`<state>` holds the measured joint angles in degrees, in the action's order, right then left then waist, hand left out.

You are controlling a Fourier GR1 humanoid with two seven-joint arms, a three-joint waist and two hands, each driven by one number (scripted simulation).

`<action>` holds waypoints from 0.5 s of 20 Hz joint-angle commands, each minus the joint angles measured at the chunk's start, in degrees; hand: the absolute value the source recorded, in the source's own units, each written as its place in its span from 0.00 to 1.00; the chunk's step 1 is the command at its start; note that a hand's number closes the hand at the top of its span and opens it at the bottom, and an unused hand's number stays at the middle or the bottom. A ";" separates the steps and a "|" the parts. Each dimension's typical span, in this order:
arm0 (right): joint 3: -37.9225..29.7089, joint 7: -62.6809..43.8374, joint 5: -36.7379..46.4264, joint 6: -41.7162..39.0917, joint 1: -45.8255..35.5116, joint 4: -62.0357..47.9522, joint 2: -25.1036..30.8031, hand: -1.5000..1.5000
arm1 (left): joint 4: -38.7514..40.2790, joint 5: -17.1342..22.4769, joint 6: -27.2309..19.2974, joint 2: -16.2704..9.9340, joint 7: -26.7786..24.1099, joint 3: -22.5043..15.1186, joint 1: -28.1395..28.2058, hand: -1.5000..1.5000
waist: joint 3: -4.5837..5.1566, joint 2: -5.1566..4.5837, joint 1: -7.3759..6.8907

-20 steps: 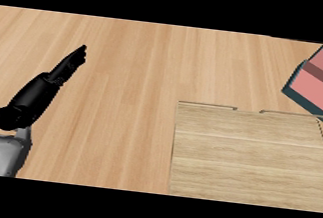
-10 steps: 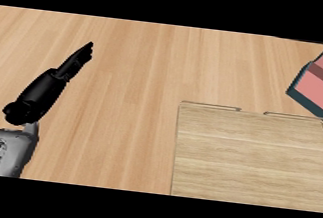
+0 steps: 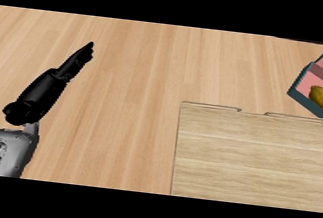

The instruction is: Pick the lemon from the tray and place it in the cardboard box

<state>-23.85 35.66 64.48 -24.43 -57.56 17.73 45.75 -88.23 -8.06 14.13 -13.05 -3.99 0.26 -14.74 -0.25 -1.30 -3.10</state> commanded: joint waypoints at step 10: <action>-30.84 -13.32 -29.07 -4.56 -5.99 -12.97 4.87 0.00 | 0.04 -0.36 -0.01 0.83 -0.30 -0.80 0.47 0.50 | -0.07 -0.42 -0.44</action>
<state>-48.30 28.34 41.31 -29.24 -62.44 7.66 48.31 -87.66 -7.74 14.29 -13.08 -4.20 0.76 -15.18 -0.33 -1.43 -2.64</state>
